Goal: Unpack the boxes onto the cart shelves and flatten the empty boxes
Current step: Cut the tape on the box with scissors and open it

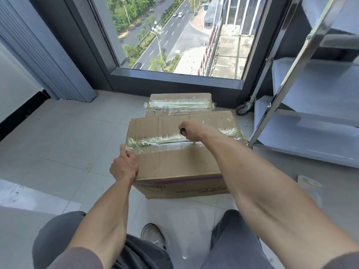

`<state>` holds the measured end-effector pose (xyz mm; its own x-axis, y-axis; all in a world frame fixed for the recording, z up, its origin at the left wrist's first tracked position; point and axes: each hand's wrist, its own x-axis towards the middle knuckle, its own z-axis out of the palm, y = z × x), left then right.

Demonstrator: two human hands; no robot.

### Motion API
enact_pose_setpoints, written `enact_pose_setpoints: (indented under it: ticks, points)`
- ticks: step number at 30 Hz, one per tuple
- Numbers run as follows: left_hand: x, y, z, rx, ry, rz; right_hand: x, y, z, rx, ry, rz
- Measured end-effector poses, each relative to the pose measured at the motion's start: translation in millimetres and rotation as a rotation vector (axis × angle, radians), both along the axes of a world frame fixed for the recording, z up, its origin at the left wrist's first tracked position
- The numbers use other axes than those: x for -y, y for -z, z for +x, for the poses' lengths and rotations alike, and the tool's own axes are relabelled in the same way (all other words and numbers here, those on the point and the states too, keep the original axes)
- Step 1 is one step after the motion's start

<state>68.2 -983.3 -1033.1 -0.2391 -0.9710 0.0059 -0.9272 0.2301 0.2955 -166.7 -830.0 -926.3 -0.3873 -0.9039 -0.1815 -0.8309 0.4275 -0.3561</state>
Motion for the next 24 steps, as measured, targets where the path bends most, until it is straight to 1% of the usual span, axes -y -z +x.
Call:
enact_pose_setpoints:
  ticks: [4,6,8,11,17,20,22,24]
  points:
    - [-4,-8,-7,0.102,0.015,-0.007,-11,-15,-16,0.018,0.035,-0.023]
    - [-7,-14,-14,0.135,0.042,-0.072,-19,-16,-22,0.022,0.048,-0.034]
    - [-14,-20,-23,0.122,0.130,-0.135,-27,-16,-24,0.025,0.059,-0.051]
    - [-33,-26,-42,0.104,0.318,-0.165,-31,-15,-24,0.026,0.062,-0.061]
    - [-90,-25,-97,-0.010,0.671,-0.152,-39,-20,-29,0.015,0.053,-0.080]
    - [-114,-25,-121,-0.080,0.755,-0.117,-52,-24,-38,-0.024,0.040,-0.033]
    - [-128,-26,-134,-0.099,0.807,-0.103,-76,-29,-55,-0.059,0.108,0.018]
    - [-139,-22,-144,-0.078,0.840,-0.100,-111,-33,-76,-0.074,0.201,0.041]
